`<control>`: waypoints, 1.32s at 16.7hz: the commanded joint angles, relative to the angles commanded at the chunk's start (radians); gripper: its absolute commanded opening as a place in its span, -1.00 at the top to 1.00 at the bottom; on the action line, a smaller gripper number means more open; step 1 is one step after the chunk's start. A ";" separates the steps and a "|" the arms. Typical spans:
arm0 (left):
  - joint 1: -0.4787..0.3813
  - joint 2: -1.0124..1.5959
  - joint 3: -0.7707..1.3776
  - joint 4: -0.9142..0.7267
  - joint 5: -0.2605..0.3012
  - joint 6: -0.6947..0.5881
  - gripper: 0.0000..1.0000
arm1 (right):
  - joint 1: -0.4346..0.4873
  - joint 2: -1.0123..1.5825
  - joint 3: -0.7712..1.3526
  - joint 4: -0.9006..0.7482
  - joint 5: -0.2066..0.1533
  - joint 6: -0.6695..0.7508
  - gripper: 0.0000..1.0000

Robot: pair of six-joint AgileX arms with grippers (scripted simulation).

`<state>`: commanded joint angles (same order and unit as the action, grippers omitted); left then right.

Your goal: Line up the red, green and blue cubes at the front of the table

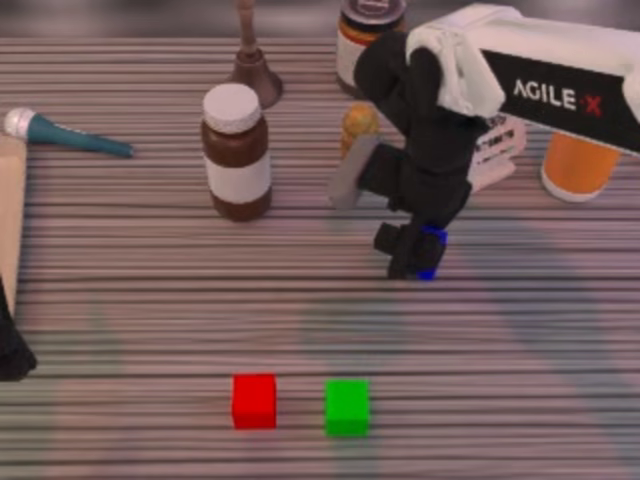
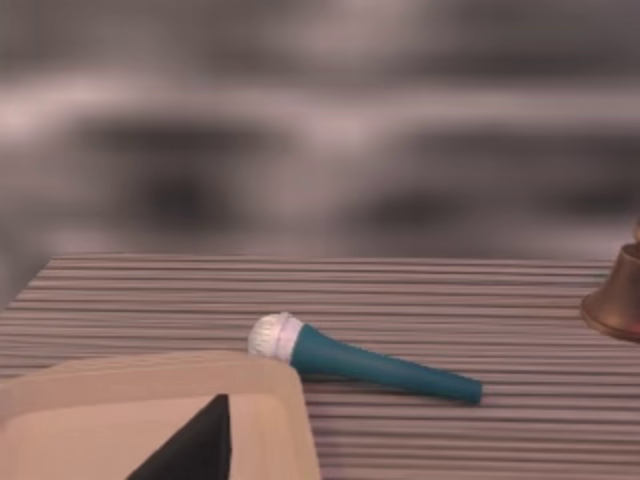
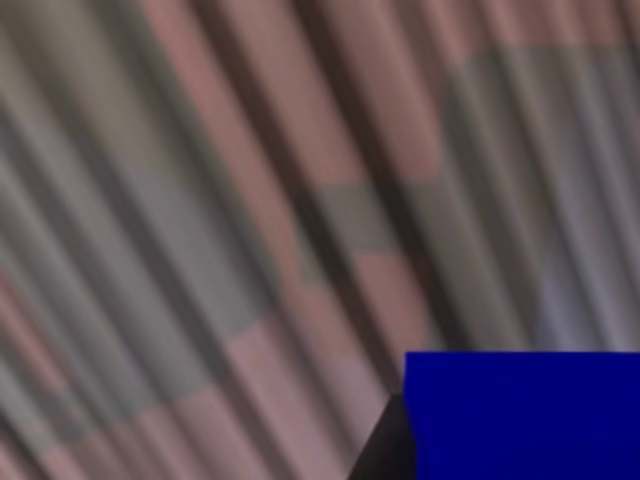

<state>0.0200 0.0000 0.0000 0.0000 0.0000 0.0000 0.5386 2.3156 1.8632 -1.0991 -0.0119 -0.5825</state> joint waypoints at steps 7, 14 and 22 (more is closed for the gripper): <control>0.000 0.000 0.000 0.000 0.000 0.000 -1.00 | 0.004 -0.038 0.102 -0.136 0.000 0.000 1.00; 0.000 0.000 0.000 0.000 0.000 0.000 -1.00 | 0.038 -0.136 -0.014 -0.104 -0.002 -0.040 1.00; 0.000 0.000 0.000 0.000 0.000 0.000 -1.00 | 0.190 -0.492 -0.504 -0.008 -0.010 -0.198 1.00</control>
<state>0.0200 0.0000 0.0000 0.0000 0.0000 0.0000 0.7287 1.8239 1.3591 -1.1069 -0.0222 -0.7803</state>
